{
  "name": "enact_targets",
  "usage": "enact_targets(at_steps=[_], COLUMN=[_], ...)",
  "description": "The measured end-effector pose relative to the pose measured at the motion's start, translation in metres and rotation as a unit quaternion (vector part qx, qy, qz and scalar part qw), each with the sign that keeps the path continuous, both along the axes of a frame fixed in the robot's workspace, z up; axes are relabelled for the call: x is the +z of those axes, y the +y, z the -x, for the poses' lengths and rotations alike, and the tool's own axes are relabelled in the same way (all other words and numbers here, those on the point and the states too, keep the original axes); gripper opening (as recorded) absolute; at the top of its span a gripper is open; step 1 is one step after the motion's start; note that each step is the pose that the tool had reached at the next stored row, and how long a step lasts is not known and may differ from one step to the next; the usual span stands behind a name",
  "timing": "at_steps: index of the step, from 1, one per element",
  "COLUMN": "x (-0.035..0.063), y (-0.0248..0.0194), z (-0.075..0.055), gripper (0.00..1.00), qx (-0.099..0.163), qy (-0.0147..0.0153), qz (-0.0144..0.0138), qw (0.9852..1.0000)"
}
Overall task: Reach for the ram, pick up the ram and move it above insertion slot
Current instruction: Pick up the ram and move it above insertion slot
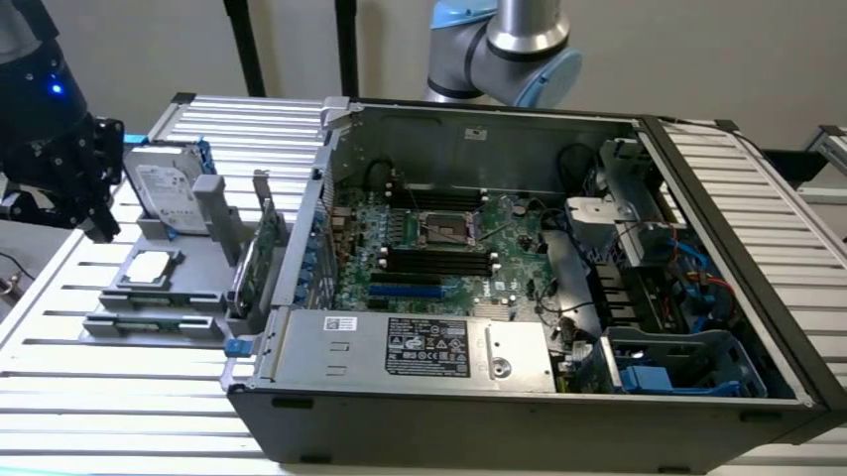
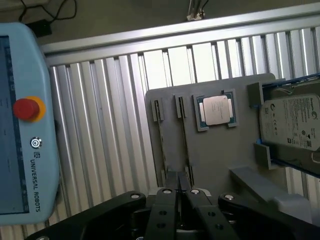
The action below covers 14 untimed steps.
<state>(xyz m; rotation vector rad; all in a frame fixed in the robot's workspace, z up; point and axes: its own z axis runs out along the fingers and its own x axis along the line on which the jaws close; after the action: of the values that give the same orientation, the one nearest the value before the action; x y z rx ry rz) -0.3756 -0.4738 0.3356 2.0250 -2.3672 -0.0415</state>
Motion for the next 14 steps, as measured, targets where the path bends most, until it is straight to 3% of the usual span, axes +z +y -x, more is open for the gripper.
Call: enact_targets(at_steps=[3,5,6,14], x=[-0.0011,-0.0038,-0.0057,-0.0203], y=[0.0000,0.0000,0.0000,0.0000], z=[0.001,0.001,0.002,0.003], gripper=[0.30,0.30,0.36,0.36], qx=[0.000,0.000,0.000,0.002], qy=[-0.0009,-0.0012,-0.0015,-0.0016], qz=[-0.0001,0.0000,0.0000,0.0000], qw=[1.0000,1.0000,1.0000,1.0000])
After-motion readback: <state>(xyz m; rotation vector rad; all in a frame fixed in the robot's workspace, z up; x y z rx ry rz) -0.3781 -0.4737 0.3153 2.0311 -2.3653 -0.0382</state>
